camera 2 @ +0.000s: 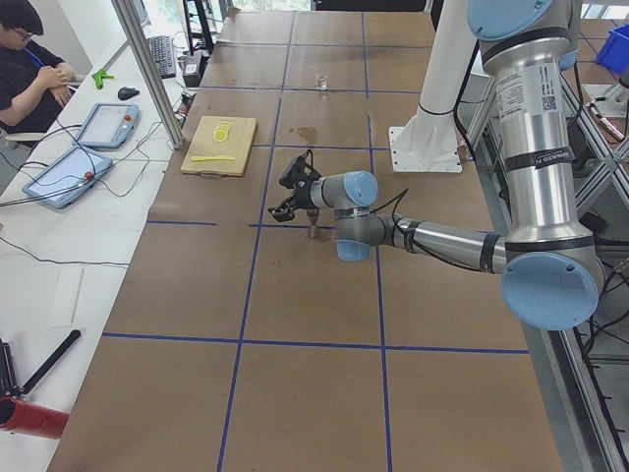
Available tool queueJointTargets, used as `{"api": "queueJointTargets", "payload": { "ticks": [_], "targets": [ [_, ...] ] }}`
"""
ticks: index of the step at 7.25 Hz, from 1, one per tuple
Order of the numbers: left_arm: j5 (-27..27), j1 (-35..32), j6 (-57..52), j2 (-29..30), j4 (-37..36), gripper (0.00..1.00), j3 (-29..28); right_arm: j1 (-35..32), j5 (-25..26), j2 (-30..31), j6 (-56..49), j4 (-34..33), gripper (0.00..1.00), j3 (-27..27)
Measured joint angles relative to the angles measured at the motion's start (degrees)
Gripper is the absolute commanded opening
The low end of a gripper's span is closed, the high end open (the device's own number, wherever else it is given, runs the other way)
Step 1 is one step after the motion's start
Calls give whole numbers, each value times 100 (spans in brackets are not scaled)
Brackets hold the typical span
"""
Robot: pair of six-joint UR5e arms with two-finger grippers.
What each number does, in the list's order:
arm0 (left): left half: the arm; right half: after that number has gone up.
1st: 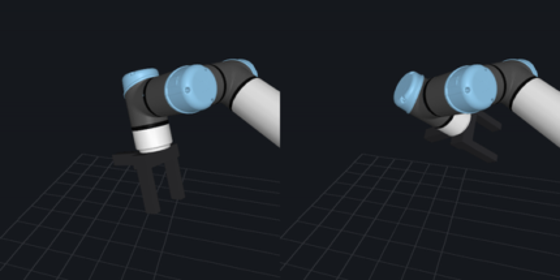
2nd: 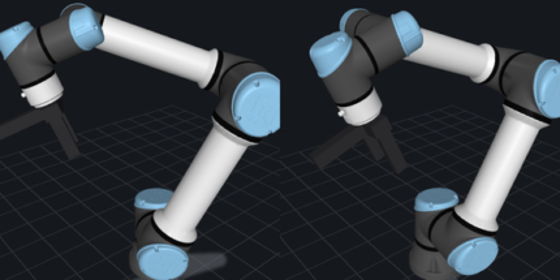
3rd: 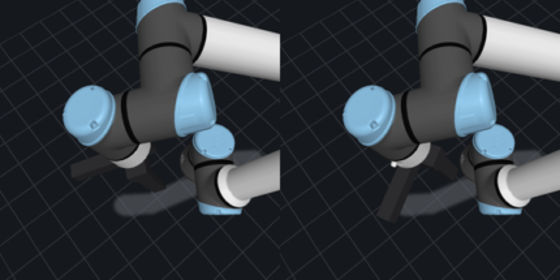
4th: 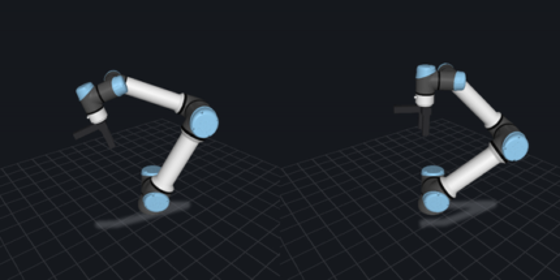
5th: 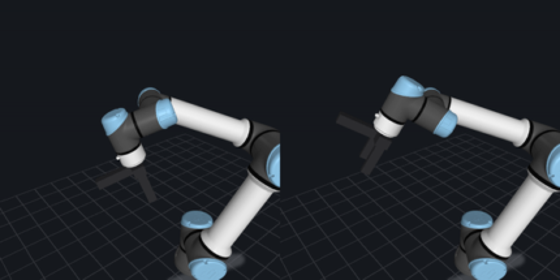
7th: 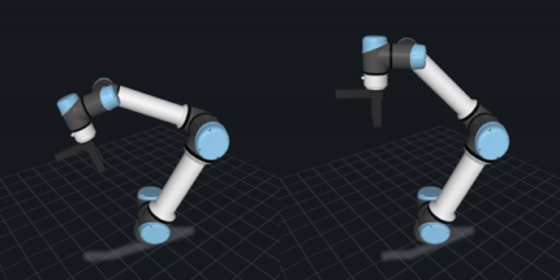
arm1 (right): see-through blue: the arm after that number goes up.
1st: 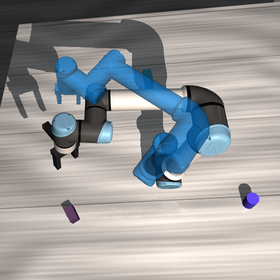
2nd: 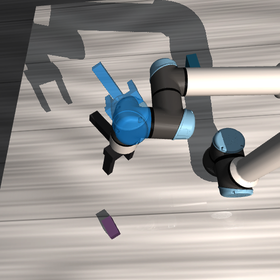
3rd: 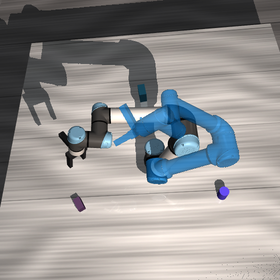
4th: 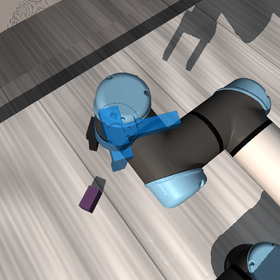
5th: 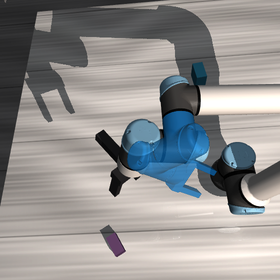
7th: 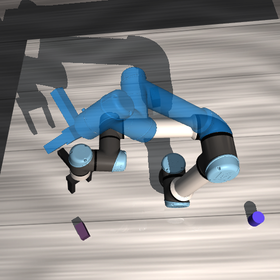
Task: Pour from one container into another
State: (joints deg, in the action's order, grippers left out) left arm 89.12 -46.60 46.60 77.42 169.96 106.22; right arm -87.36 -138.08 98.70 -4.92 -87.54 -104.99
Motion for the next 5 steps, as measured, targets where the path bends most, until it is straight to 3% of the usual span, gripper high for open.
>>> {"api": "queueJointTargets", "payload": {
  "ticks": [2, 5],
  "targets": [
    [-1495, 1001, 5, -104, 180, 100, -1, -2, 0, 0, 0, 5, 100, -8],
    [-2993, 2020, 29, -136, 196, 100, -75, 0, 8, -7, 0, 3, 100, -11]
  ]
}}
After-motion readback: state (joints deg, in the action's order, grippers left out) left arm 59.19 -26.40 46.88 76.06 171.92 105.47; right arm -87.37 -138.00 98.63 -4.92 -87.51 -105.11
